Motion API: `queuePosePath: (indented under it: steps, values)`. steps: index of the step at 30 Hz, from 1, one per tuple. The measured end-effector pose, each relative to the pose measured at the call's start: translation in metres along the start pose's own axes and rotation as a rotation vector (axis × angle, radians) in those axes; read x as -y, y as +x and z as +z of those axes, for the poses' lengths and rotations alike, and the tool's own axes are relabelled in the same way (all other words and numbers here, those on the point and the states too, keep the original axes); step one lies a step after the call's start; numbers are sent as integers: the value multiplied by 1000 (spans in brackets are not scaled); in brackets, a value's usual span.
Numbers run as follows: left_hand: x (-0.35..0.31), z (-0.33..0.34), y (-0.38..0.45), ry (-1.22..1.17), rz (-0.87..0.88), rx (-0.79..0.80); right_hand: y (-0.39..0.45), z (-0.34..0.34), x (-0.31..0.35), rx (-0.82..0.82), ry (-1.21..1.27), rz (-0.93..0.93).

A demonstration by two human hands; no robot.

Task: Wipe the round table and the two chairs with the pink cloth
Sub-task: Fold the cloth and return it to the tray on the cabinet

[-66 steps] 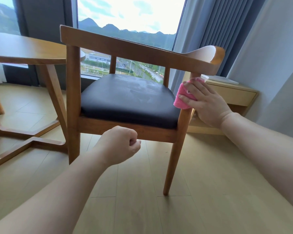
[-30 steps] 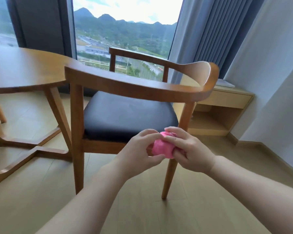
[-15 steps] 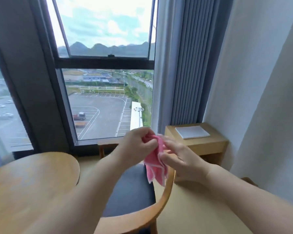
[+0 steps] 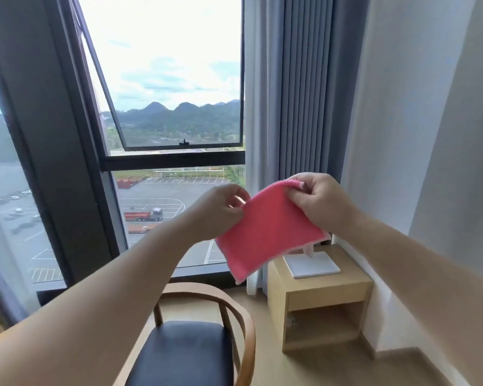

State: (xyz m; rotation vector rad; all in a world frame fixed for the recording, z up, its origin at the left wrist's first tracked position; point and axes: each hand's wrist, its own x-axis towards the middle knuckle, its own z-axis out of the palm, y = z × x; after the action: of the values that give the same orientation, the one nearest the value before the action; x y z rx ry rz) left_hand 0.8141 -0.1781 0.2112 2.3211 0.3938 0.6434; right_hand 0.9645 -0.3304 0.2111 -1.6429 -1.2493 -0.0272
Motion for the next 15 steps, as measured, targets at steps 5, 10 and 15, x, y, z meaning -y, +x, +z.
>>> queuePosePath:
  steps: [5, 10, 15]
  values:
    - [32, 31, 30, -234, -31, 244, 34, -10, -28, -34, 18, -17]
    - [72, 53, 93, -166, -22, 219, 78, -26, -67, -149, -179, 42]
    - [89, 55, 181, -292, -5, 100, 125, -50, -102, -371, -252, 62]
